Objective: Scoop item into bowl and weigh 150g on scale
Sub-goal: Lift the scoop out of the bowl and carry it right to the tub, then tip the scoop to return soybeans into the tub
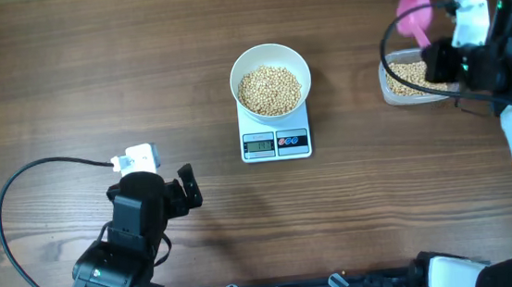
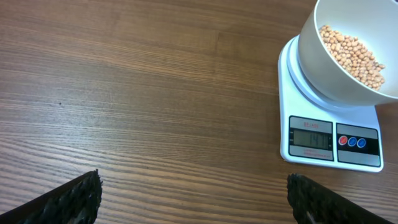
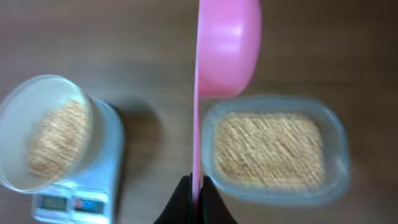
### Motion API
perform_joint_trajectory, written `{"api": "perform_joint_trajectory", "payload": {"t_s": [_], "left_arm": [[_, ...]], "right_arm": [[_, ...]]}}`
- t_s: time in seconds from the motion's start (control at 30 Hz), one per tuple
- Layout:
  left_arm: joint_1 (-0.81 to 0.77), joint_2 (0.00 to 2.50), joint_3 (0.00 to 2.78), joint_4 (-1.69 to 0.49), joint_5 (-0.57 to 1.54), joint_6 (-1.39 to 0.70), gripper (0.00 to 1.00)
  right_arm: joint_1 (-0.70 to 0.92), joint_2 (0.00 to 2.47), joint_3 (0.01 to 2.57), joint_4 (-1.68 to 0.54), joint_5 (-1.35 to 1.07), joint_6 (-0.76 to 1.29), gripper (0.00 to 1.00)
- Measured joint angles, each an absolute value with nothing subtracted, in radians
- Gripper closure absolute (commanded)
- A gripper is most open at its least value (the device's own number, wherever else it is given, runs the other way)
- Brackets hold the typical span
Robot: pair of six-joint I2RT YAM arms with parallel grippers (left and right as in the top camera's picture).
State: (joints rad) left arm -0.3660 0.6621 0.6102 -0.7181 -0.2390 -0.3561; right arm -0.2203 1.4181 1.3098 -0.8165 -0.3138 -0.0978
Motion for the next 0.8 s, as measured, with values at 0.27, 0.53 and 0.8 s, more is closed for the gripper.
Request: {"api": "perform_joint_trajectory", "payload": {"t_s": [0.27, 0.53, 0.8], "left_arm": [[-0.366, 0.662, 0.610, -0.718, -0.239, -0.356, 0.00], [-0.366, 0.662, 0.610, -0.718, -0.239, -0.356, 0.00], [-0.366, 0.662, 0.610, -0.718, -0.239, -0.356, 0.00]], "right_arm": [[-0.228, 1.435, 1.310, -0.921, -0.047, -0.240, 0.96], [-0.228, 1.582, 1.310, -1.008, -0.039, -0.250, 0.96], [-0.228, 1.616, 1.310, -1.013, -0.044, -0.250, 0.96]]}}
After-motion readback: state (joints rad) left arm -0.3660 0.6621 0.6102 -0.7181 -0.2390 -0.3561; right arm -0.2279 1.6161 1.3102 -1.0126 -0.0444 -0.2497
